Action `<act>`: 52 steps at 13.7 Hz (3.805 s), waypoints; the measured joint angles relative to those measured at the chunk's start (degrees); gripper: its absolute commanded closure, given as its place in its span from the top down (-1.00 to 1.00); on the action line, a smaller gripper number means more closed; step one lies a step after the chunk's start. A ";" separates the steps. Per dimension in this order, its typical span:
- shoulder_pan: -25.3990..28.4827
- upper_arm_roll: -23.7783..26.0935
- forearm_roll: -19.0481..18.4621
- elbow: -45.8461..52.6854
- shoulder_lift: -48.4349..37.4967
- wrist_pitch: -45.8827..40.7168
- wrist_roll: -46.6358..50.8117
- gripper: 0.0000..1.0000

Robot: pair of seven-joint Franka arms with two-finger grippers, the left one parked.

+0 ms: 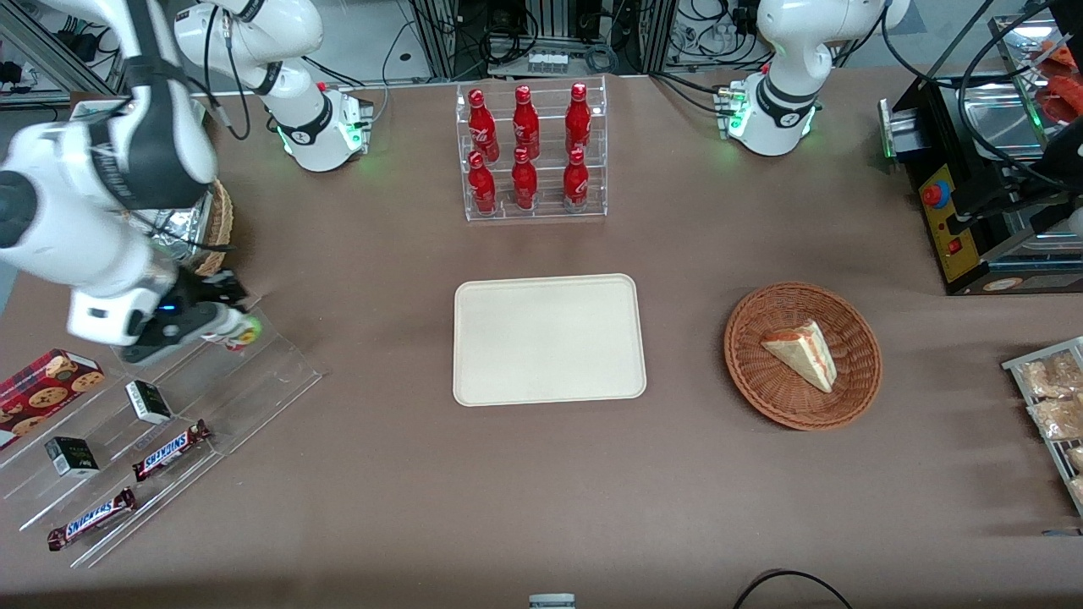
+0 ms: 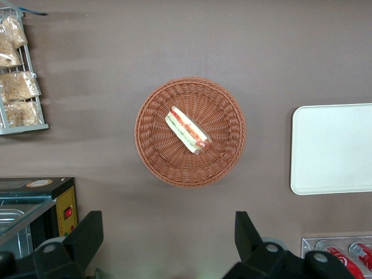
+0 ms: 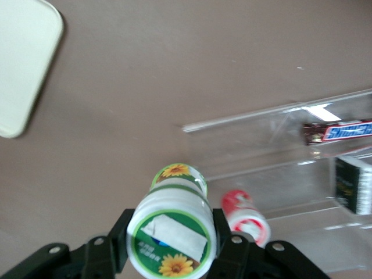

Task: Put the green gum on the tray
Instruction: 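Lift the green gum jar and carry it over the cream tray, then lower the held green gum jar onto the cream tray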

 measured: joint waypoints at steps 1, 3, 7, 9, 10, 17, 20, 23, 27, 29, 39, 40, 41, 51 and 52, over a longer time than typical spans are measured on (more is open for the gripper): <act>2.29 0.06 0.00 0.04 0.32 0.00 3.91 -1.00; 6.07 0.09 0.00 0.67 1.27 0.00 10.69 -1.00; 12.24 0.06 0.00 3.16 4.86 0.05 22.56 -1.00; 14.94 0.08 0.00 4.96 7.64 0.26 27.82 -1.00; 15.89 0.09 0.15 6.01 9.16 0.37 29.96 -1.00; 23.81 0.08 1.15 12.50 18.94 5.15 45.23 -1.00; 26.07 0.08 3.20 15.36 22.63 6.52 49.44 -1.00; 28.29 0.07 4.60 17.68 25.57 9.13 53.92 -1.00; 31.79 0.07 4.94 20.40 29.81 11.95 59.26 -1.00; 32.89 0.05 5.75 21.08 32.00 14.45 61.09 -1.00; 36.05 0.03 8.21 21.69 37.19 20.09 64.17 -1.00; 36.05 0.01 8.21 21.71 37.45 20.25 64.17 -1.00; 36.05 -0.03 8.21 21.71 37.64 20.44 64.17 -1.00; 36.76 -0.12 8.19 21.89 39.00 21.84 64.04 1.00; 36.76 -0.13 8.11 21.94 39.00 21.85 63.99 1.00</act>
